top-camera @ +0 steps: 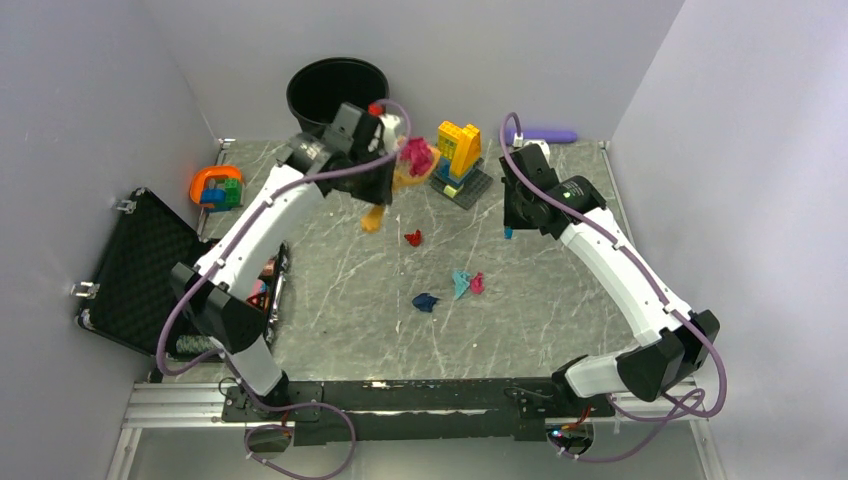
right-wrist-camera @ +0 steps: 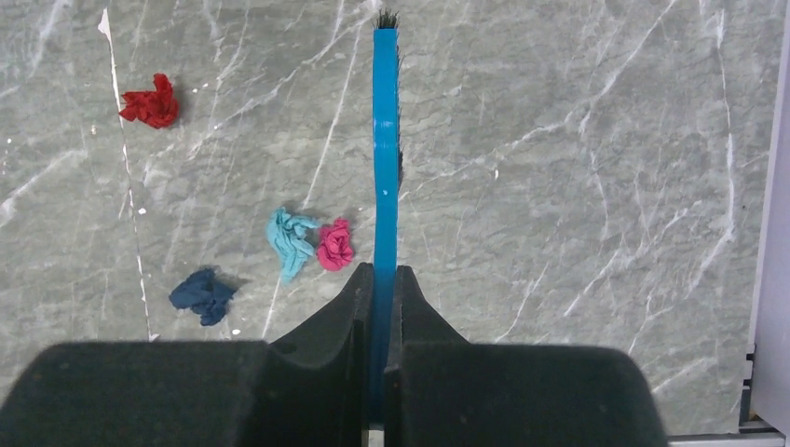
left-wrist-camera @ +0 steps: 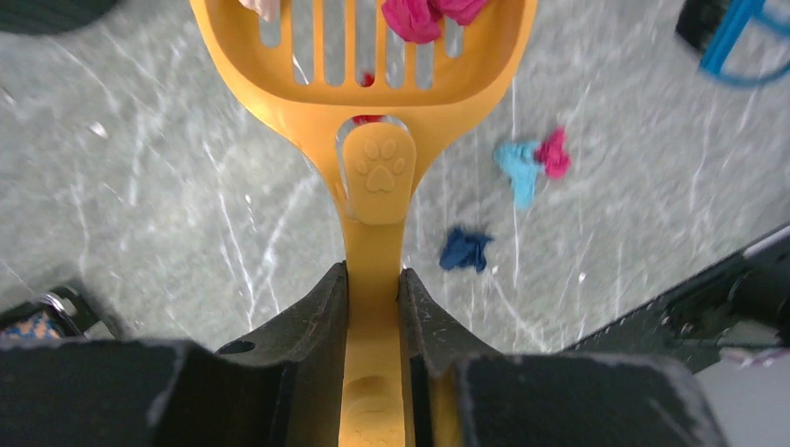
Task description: Sweep away the paper scraps from the table
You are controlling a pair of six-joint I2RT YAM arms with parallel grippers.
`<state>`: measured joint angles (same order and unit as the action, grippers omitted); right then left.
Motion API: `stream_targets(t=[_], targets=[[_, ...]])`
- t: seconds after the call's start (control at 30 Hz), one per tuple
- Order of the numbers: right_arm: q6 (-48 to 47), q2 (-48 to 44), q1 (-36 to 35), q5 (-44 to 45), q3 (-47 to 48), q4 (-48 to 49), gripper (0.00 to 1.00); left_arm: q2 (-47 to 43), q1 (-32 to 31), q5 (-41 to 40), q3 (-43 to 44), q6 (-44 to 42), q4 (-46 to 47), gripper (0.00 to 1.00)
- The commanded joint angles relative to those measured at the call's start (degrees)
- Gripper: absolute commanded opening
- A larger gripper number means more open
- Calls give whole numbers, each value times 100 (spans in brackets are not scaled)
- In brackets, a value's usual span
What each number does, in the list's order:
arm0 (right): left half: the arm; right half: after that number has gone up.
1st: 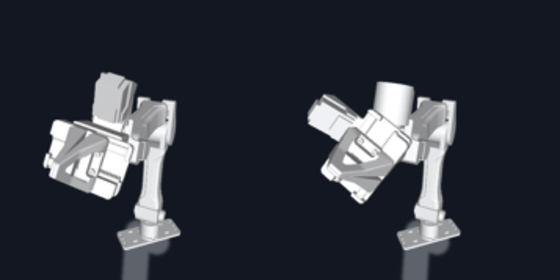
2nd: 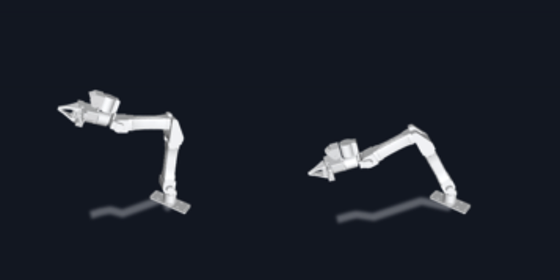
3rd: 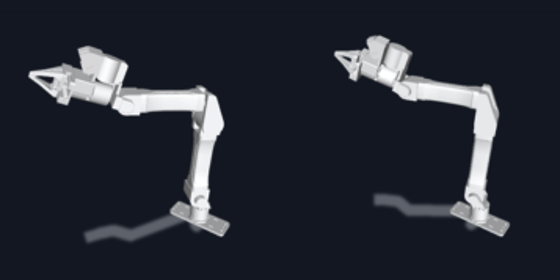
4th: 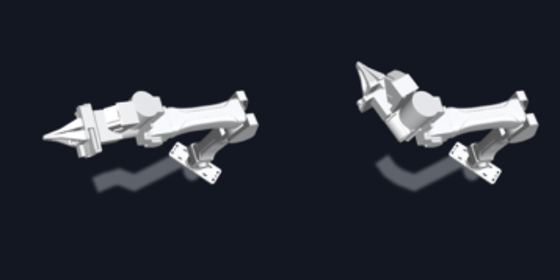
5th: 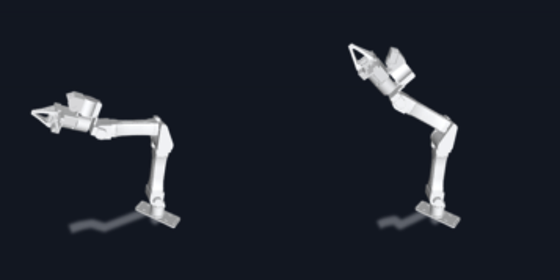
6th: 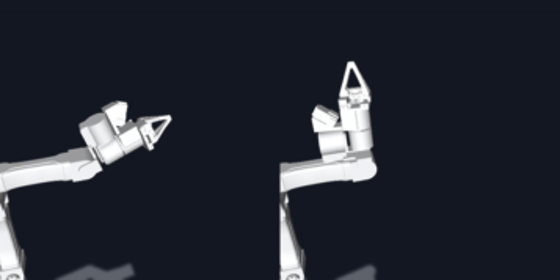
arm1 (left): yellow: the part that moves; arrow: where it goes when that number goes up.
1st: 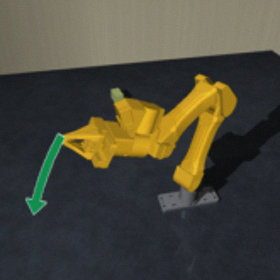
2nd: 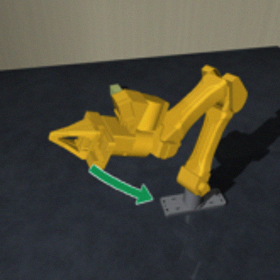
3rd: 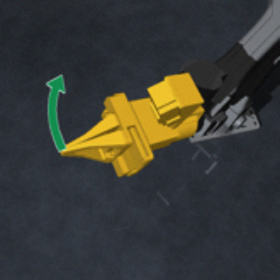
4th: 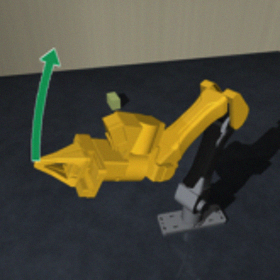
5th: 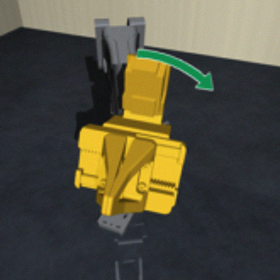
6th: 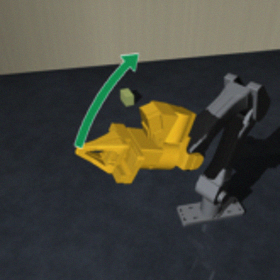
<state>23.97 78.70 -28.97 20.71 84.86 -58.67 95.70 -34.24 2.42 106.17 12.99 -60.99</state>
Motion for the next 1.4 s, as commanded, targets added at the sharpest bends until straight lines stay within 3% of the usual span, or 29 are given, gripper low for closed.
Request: stream_targets(t=[0.0, 0.1, 0.17, 0.4, 0.53, 0.6, 0.7, 0.8, 0.9, 0.93, 0.97, 1.17, 1.37], targets=[[91, -73, -4, 8, 98, 51, 0, 436, 739, 636, 1221, 54, -155, 0], [102, -95, -2, -100, 82, 25, 0, 926, 1265, 1090, 2266, 162, -209, 0], [107, -150, -3, -172, 9, 58, 0, 1022, 1677, 1648, 2423, 527, 213, 0], [230, -158, -6, -257, -22, 188, 0, 1106, 3032, 4548, 1037, 3443, 3236, 0], [270, -89, -3, -226, 71, 251, 0, 1038, 3300, 5613, -234, 5696, 5824, 0], [305, -67, -6, -232, 75, 303, 0, 957, 3351, 5778, -1069, 7224, 7788, 0], [413, -27, -3, -321, 29, 411, 0, 1101, 3368, 5479, -2074, 9838, 10809, 0], [497, 3, -3, -504, -32, 549, 0, 1321, 3374, 5035, -2389, 10882, 12302, 0], [562, 56, 1, -685, -84, 684, 0, 1236, 3372, 5050, -2258, 10665, 12190, 0], [579, -913, -3, -749, -84, 715, 0, 1188, 3374, 5110, -2159, 10506, 12002, 0], [603, 6, -3, -821, -85, 762, 0, 1154, 3377, 5145, -2108, 10423, 11894, 0], [682, 650, -3, -1526, 187, 1072, 0, 1047, 3376, 5105, -2223, 10537, 12092, 0], [1135, 1504, -12, -3183, 753, 2005, 0, 751, 3328, 5426, -2069, 9774, 11421, 0]])
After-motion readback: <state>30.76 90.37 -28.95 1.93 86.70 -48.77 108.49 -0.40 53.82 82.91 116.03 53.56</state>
